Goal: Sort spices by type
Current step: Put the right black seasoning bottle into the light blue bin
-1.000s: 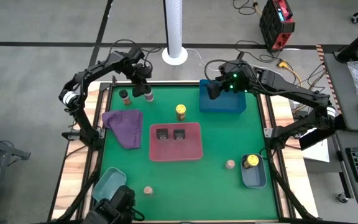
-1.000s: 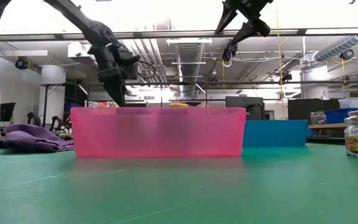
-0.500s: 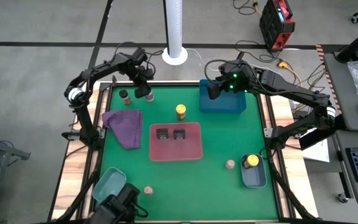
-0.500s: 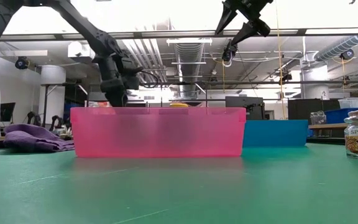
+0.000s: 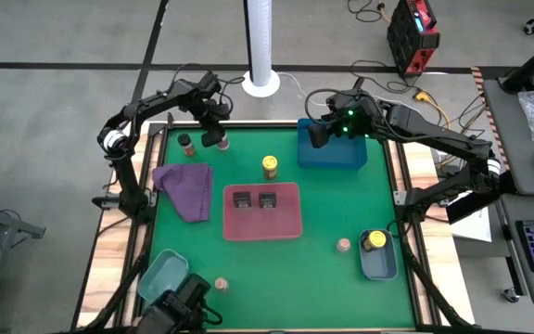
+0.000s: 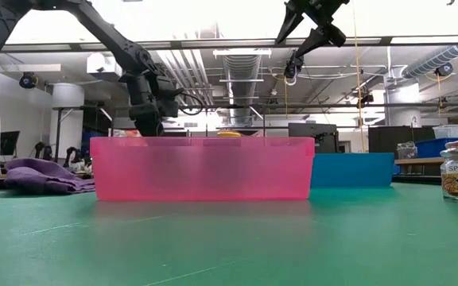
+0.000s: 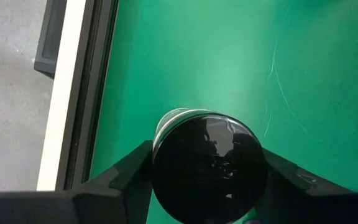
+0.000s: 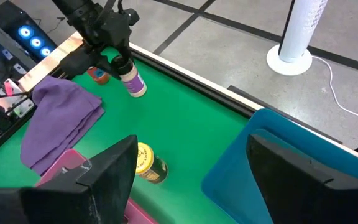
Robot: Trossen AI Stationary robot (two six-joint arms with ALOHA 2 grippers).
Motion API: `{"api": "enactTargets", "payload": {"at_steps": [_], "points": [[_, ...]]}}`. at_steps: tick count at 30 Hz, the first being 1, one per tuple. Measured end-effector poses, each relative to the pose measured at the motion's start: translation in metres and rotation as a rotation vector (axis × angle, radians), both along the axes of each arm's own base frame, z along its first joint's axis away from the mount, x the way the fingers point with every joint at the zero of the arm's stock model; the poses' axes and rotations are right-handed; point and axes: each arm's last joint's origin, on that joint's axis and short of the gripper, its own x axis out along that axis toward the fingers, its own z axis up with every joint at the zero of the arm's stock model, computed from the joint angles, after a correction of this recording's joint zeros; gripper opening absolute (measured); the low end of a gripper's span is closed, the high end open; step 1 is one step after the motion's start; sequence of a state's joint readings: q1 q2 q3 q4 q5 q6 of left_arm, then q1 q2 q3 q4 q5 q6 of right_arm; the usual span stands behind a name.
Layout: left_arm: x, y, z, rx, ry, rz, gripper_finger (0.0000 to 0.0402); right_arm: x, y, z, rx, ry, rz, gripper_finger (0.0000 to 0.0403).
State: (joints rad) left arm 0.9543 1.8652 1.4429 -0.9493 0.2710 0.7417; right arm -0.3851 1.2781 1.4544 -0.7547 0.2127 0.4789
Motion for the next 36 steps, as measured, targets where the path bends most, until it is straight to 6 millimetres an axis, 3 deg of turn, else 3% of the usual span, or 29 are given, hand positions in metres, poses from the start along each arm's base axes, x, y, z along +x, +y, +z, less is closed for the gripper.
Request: {"api": "enactTargets", "payload": {"at_steps": [5, 9, 13, 24, 30, 36], "points": [[-0.003, -0.005, 0.010, -0.010, -0.001, 0.034, 0.0194, 0.000, 0.000, 0.000, -0.003, 0.003, 0.003, 0.0283], [-0.009, -0.016, 0.039, -0.013, -0.030, 0.116, 0.0194, 0.000, 0.000, 0.000, -0.016, 0.013, 0.015, 0.0287], [-0.012, -0.040, 0.070, -0.025, -0.070, 0.220, 0.0194, 0.000, -0.002, 0.000, -0.042, 0.027, 0.031, 0.0294], [-0.015, -0.154, 0.142, -0.072, -0.173, 0.293, 0.0198, -0.001, -0.005, 0.001, -0.131, 0.083, 0.106, 0.0276], [-0.036, -0.218, 0.163, -0.157, -0.141, 0.370, 0.0200, 0.000, -0.006, 0.003, -0.156, 0.071, 0.143, 0.0262], [-0.052, -0.281, 0.171, -0.224, -0.102, 0.360, 0.0202, 0.003, -0.007, 0.003, -0.192, 0.075, 0.174, 0.0252]]}}
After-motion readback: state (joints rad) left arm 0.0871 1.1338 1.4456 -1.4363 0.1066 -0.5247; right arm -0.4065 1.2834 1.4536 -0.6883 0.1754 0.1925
